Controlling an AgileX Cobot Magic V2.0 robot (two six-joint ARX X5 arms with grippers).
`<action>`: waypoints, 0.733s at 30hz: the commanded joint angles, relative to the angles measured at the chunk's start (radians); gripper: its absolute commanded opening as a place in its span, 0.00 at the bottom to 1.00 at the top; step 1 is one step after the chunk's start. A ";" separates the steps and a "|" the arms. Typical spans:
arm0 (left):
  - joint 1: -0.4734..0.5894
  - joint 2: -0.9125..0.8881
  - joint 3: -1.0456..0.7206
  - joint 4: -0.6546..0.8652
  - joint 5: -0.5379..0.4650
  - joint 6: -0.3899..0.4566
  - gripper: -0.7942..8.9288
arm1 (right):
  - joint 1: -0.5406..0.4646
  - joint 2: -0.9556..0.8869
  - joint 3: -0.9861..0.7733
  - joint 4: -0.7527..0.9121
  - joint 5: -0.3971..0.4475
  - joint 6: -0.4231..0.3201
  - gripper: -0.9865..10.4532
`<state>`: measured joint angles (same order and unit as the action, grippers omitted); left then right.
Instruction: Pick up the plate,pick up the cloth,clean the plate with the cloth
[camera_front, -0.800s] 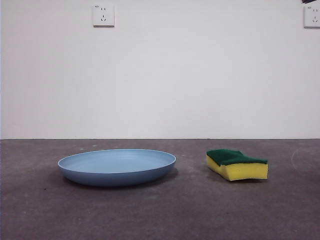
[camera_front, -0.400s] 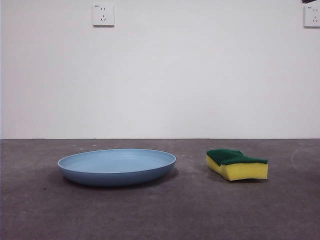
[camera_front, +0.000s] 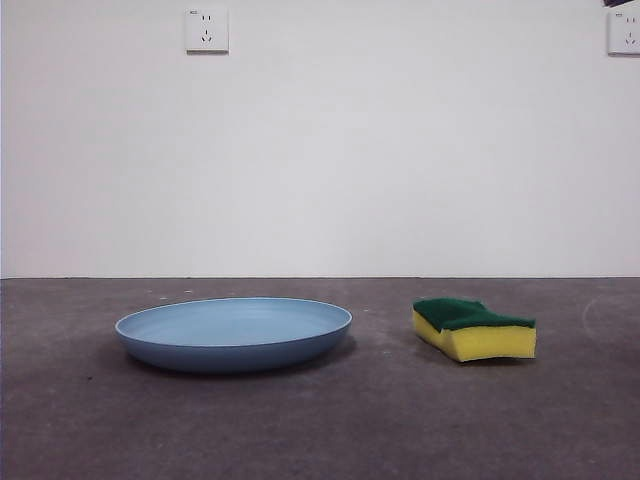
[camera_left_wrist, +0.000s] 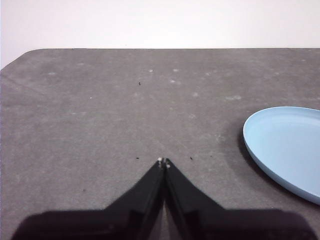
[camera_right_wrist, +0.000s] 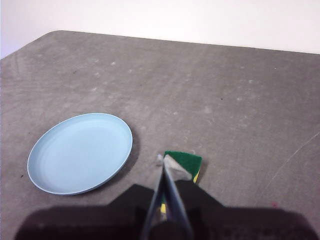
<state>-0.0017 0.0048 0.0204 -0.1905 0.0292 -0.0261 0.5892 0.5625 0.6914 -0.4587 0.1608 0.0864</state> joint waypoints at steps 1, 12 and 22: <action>0.003 -0.003 -0.015 0.003 -0.002 0.000 0.08 | 0.001 -0.001 -0.004 0.008 0.006 0.006 0.09; 0.003 -0.003 -0.014 0.003 -0.001 0.000 0.08 | -0.202 -0.121 -0.081 0.057 0.046 -0.183 0.09; 0.003 -0.003 -0.014 0.003 -0.001 0.000 0.08 | -0.501 -0.387 -0.438 0.300 -0.209 -0.142 0.09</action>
<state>-0.0017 0.0048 0.0204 -0.1902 0.0292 -0.0261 0.1051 0.1921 0.2920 -0.1780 0.0067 -0.0669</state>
